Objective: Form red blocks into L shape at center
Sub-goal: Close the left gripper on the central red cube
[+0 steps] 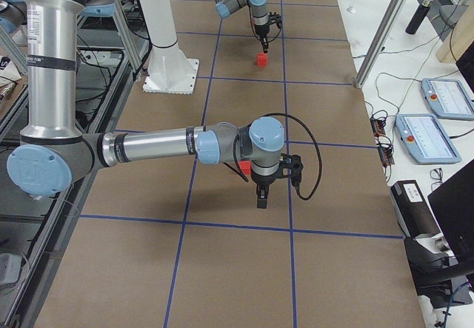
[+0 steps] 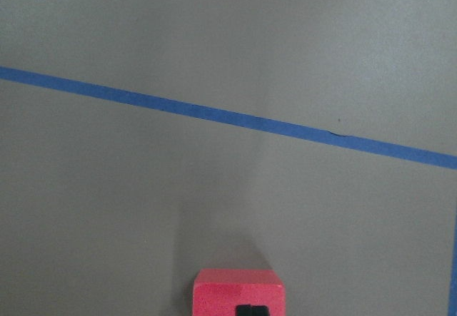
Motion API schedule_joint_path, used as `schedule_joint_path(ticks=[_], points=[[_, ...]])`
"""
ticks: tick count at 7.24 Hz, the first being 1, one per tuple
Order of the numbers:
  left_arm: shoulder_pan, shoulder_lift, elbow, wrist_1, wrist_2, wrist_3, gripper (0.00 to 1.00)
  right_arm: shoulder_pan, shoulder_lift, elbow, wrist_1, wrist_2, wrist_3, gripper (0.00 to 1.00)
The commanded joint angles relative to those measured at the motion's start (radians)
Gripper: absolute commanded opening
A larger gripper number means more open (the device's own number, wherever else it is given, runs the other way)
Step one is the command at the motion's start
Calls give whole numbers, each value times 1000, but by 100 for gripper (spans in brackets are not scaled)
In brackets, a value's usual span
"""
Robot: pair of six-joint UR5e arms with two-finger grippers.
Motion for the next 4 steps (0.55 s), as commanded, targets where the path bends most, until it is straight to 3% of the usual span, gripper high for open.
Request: schedule_joint_path(ticks=[1, 4], points=[[0, 0, 3, -1, 1, 11, 100, 0, 0, 1, 0, 0, 0, 99], [16, 0, 51, -14, 1, 3, 100, -1, 0, 1, 0, 0, 0, 99]])
